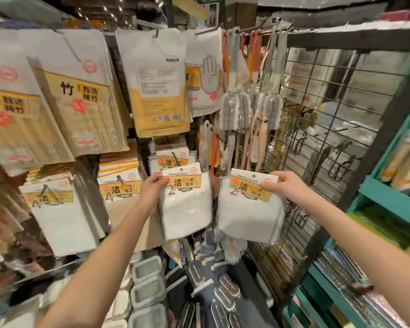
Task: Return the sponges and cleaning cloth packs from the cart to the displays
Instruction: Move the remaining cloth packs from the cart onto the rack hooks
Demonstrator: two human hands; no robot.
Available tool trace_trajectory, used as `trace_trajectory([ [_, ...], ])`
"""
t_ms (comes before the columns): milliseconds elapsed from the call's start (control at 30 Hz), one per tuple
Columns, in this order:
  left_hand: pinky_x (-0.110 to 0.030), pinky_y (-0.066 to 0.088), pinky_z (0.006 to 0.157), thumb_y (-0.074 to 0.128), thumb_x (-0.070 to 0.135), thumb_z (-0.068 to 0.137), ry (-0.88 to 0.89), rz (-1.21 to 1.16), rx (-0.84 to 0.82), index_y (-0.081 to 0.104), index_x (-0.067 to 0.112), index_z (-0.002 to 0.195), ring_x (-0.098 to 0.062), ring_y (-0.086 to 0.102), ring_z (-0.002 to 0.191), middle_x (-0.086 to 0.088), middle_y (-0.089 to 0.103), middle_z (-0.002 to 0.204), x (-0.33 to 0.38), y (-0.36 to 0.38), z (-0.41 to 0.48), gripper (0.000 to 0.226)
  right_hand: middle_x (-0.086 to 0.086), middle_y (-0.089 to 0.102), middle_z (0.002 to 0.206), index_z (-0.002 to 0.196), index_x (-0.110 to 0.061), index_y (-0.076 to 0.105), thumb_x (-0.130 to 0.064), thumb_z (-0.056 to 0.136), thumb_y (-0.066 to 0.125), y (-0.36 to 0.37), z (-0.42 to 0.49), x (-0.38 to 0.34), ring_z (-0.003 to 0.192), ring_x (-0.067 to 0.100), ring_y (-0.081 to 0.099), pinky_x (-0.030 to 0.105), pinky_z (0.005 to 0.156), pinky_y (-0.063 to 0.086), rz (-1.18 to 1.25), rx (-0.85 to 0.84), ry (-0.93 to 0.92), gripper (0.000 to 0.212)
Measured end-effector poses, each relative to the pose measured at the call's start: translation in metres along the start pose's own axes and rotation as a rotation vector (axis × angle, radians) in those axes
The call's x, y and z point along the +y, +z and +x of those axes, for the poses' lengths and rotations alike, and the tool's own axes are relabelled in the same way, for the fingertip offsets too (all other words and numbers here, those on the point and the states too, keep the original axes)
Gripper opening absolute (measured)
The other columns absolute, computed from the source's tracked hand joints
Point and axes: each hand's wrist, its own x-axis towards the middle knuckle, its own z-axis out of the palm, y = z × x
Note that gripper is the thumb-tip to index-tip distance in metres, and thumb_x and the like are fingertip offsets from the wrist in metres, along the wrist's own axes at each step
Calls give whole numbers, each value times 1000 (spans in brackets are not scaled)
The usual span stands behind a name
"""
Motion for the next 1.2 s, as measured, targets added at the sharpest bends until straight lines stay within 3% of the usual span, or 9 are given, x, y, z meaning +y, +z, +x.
trace_trajectory([
  [100, -55, 48, 95, 61, 12, 89, 27, 61, 43, 67, 12, 92, -33, 67, 98, -14, 71, 102, -5, 0, 25, 7, 0, 76, 89, 98, -14, 70, -20, 85, 69, 0, 9, 4, 86, 19, 72, 42, 88, 54, 20, -17, 10, 15],
  [267, -46, 50, 95, 63, 14, 88, 76, 163, 127, 70, 10, 96, -24, 66, 95, -6, 71, 97, -5, 9, 32, 12, 3, 75, 94, 101, -10, 69, -19, 84, 70, 6, 21, 14, 86, 14, 72, 32, 83, 55, 42, -51, 20, 20],
  [400, -41, 49, 88, 62, 14, 86, 98, 210, 177, 70, 12, 88, -24, 64, 93, -6, 71, 92, -11, 5, 31, 9, -2, 75, 92, 101, -13, 70, -20, 84, 69, 14, 29, 16, 83, 6, 71, 17, 71, 52, 43, -66, 9, 18],
  [567, -17, 51, 61, 58, 10, 87, 157, 272, 231, 69, 8, 90, -14, 64, 75, -7, 70, 91, -14, 8, 34, 11, -1, 75, 96, 102, -11, 70, -20, 84, 70, 22, 44, 18, 91, 11, 71, 24, 83, 53, 61, -94, -8, 20],
  [700, -6, 44, 53, 55, 11, 91, 192, 324, 274, 66, 6, 92, -6, 60, 71, -4, 68, 90, -14, 18, 29, 12, 0, 75, 96, 103, -10, 69, -19, 84, 70, 27, 51, 16, 92, 12, 70, 26, 85, 53, 78, -111, -13, 21],
  [800, -9, 37, 51, 54, 12, 92, 220, 372, 313, 62, 4, 88, -13, 57, 74, -7, 65, 87, -23, 21, 23, 11, -3, 75, 96, 100, -15, 69, -18, 84, 70, 29, 53, 14, 91, 9, 70, 22, 82, 52, 81, -129, -29, 16],
  [900, -13, 40, 53, 55, 12, 92, 200, 359, 312, 60, 7, 86, -13, 58, 73, -7, 65, 86, -26, 22, 25, 10, -4, 74, 95, 99, -16, 69, -17, 85, 69, 30, 54, 14, 90, 8, 70, 20, 80, 51, 89, -136, -31, 14],
  [1033, -37, 52, 65, 57, 16, 88, 136, 418, 350, 58, 10, 78, -25, 63, 76, -9, 66, 79, -16, 20, 51, 12, -5, 75, 93, 99, -14, 70, -18, 85, 69, 32, 57, 12, 89, 8, 70, 18, 78, 51, 85, -140, -34, 15],
  [1200, -28, 41, 59, 60, 15, 87, 14, 523, 359, 55, 13, 71, -26, 56, 70, -3, 58, 68, 8, 19, 82, 17, -4, 74, 95, 100, -14, 70, -25, 84, 69, 45, 66, 5, 92, 10, 69, 25, 83, 52, 15, -156, -45, 20],
])
